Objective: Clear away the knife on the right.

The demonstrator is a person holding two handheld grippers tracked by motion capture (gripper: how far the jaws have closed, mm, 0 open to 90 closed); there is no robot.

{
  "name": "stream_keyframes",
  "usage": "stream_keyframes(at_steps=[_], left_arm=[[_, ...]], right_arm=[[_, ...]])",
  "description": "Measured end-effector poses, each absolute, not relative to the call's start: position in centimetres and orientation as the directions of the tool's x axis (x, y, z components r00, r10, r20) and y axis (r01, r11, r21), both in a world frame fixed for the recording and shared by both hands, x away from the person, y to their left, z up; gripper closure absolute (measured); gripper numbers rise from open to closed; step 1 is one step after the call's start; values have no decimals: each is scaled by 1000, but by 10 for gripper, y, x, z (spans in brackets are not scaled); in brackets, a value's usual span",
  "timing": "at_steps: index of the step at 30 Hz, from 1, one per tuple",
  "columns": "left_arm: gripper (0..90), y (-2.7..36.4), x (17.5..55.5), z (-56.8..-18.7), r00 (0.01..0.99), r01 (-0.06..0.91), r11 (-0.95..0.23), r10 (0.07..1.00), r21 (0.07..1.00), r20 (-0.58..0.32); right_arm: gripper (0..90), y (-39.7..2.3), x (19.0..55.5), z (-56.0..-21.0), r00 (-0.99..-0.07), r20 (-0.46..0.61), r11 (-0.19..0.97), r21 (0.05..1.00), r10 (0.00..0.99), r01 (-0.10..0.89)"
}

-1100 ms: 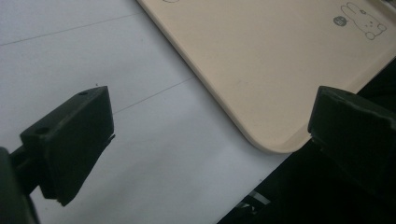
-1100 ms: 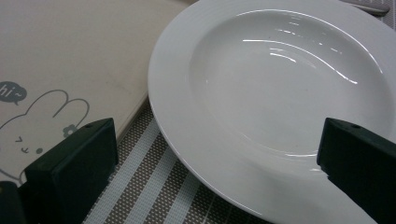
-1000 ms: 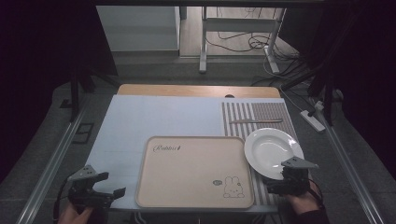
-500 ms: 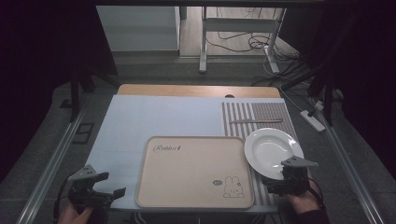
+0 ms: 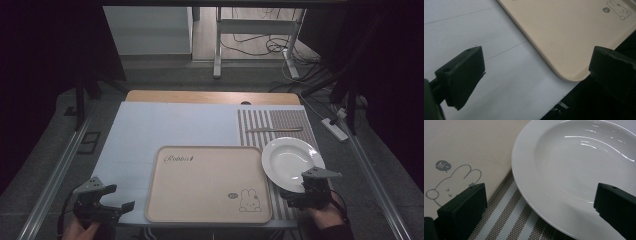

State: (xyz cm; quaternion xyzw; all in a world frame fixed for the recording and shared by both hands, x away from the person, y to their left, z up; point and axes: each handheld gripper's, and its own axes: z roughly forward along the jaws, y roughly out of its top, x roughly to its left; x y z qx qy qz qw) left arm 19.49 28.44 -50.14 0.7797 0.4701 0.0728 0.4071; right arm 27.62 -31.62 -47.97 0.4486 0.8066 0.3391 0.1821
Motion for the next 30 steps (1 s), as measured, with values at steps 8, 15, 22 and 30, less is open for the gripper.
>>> stream_keyframes(at_steps=[8,15,22,30], left_arm=[[14,284,195,-501,547,674,-226,793,703,-270],[14,284,195,-501,546,675,-225,793,702,-270],[15,284,195,-501,546,675,-227,794,703,-268],[14,284,195,-501,547,674,-226,793,703,-270]], right_arm=[[0,-316,277,-477,-535,19,357,724,845,590],[0,-315,279,-474,-537,45,322,757,843,568],[0,-310,282,-475,-559,31,342,761,829,551],[0,-306,285,-474,-578,10,369,760,816,535]])
